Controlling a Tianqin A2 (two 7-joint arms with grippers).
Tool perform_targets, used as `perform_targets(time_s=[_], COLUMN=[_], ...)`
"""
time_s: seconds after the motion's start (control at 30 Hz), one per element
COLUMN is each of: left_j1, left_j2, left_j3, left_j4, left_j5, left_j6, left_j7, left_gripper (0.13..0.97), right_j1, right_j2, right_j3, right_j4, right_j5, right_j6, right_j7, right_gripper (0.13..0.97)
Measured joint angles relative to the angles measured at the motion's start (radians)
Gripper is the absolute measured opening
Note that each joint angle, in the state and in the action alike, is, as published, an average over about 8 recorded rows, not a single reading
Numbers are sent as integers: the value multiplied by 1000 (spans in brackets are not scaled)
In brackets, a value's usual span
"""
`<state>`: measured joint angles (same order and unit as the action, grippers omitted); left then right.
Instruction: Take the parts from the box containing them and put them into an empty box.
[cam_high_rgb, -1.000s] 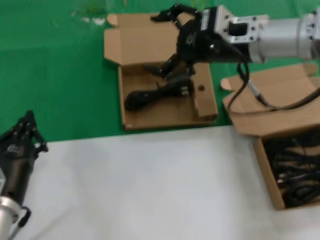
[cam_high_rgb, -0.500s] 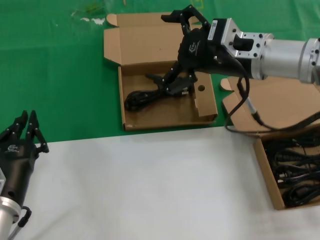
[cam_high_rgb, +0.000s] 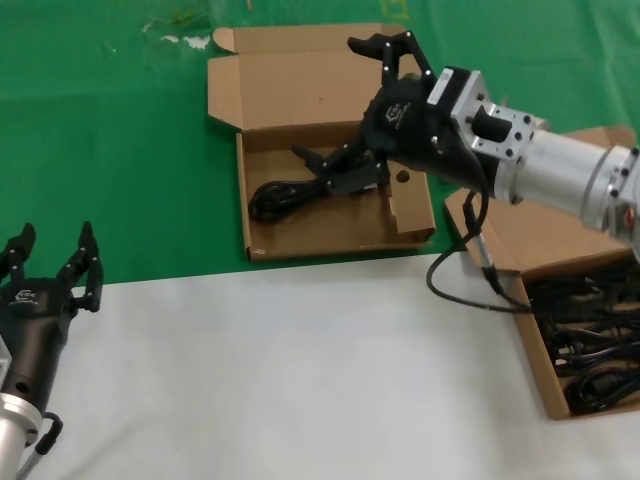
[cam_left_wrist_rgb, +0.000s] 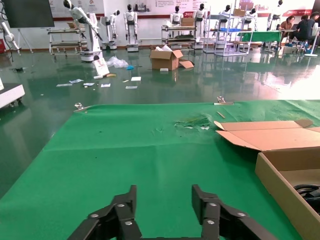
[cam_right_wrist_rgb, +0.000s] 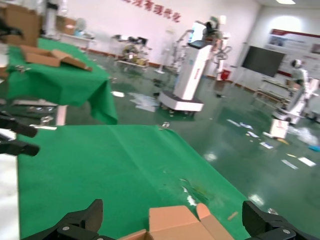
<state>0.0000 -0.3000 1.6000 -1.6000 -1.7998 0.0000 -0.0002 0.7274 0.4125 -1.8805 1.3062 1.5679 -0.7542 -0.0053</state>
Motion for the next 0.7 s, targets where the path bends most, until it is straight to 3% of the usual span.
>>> perform_targets(time_s=[0.27,0.53,0.7], left_j1=[0,0,0], left_j2=[0,0,0], left_j3=[0,0,0], left_j4=[0,0,0], left_j5=[0,0,0], left_j6=[0,0,0], left_j7=[0,0,0], left_gripper=[484,699,776], right_j1=[-105,-208,-273], right_j2=[-16,-32,-42], right_j3=[40,80,105], right_j4=[42,84,110], right_j5=[33,66,87], right_j6=[108,215,283], right_j7=[1,1,2], right_gripper=[966,966,966])
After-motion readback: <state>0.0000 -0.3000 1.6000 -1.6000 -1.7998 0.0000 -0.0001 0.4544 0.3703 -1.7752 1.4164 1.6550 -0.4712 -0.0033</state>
